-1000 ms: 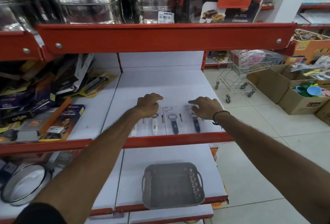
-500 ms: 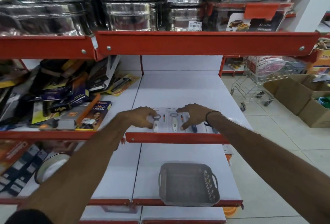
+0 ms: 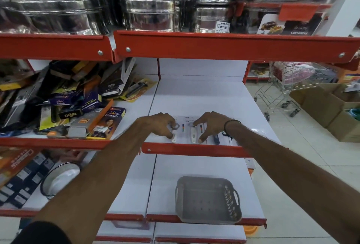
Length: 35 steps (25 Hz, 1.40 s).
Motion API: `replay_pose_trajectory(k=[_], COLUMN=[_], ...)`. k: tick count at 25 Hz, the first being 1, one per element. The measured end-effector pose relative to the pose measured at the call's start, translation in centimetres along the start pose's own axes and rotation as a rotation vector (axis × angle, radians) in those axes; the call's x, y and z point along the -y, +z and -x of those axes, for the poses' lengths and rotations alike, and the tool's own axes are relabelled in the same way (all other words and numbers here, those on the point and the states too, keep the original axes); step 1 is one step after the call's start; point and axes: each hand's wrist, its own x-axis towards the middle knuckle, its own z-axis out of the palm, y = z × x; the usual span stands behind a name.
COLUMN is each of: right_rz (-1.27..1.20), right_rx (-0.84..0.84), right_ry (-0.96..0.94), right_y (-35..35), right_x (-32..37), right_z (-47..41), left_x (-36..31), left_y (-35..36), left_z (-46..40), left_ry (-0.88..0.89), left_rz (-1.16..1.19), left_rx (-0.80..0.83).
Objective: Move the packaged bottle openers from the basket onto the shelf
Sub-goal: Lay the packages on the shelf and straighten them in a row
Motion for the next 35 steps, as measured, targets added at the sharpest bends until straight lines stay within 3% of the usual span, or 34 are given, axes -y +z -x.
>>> replay_pose_trajectory(k=[7,11,14,19,27,35], right_rz=[0.079,0.126,0.072,0.029,0.07,0.17], right_rx=[0.003,0.092,0.066,0.052,0.064,0.051], right_ry=[0.035,0.064,0.065,0.045,0.049,0.187], right_y=[-2.1,-1.9,-1.1,-0.9,-1.4,-3.4], right_x=[-2.5,-4.1,-4.5,-4.0,-4.0,-9.8], right_z=[1.4,2.7,2.9,2.7,2.6,5.4], left_x=[-2.8,-4.5,-4.8,-5.0,-5.9,-10.3], left_y=[0.2,0.4,1.5,2.0,0.7,0.9], left_z=[-0.9,-1.4,-1.4,-1.4,-3.0,-4.6], left_ry=[0.111,0.104,0.081,0.082,0.065,0.108], left_rz=[0.041,-0.133,-0.207,-0.182,-0.086,-0.104], left_rx=[-0.085,0.021,-0.002,-0.035,0.076,-0.074])
